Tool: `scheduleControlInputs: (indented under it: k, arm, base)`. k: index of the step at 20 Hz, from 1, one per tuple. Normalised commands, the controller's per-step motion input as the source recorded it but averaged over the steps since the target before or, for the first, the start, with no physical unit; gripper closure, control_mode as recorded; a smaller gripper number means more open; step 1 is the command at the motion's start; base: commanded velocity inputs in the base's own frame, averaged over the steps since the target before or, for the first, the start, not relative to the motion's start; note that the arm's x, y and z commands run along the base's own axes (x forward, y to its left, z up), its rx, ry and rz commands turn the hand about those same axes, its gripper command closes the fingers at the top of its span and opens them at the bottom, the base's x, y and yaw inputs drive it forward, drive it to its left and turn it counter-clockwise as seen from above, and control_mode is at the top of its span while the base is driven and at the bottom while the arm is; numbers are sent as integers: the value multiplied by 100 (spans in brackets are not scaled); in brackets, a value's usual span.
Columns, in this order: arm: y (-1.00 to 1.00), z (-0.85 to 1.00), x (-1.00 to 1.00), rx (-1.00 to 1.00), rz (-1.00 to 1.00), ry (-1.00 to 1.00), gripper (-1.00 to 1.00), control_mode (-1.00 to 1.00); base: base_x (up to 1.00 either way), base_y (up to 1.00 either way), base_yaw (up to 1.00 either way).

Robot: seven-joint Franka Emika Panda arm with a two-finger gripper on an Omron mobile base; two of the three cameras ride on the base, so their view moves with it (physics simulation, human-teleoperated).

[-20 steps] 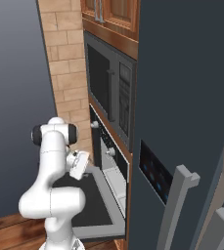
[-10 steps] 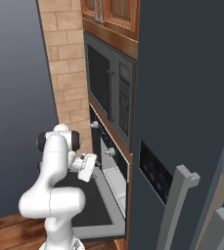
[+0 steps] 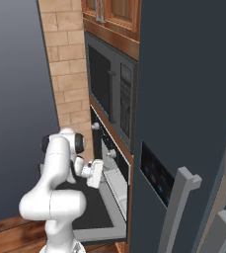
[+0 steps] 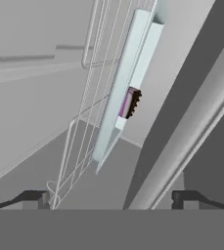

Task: Take the baked cake out of the oven and place it on the plate for cooling. Then close the oven door.

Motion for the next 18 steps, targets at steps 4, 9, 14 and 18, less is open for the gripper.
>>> scheduleControlInputs:
  k: [4,9,14,18]
  arm:
    - [-38,-14,2,3,18,-10,-100,-100]
    - [-11,-17,23,2,14,-4,-100,-100]
    - [-1,-13,37,2,10,-1,-100,-100]
    - [0,-21,51,2,7,0,-100,-100]
  base:
    - [0,0,0]
    - [0,0,0]
    - [0,0,0]
    - [0,0,0]
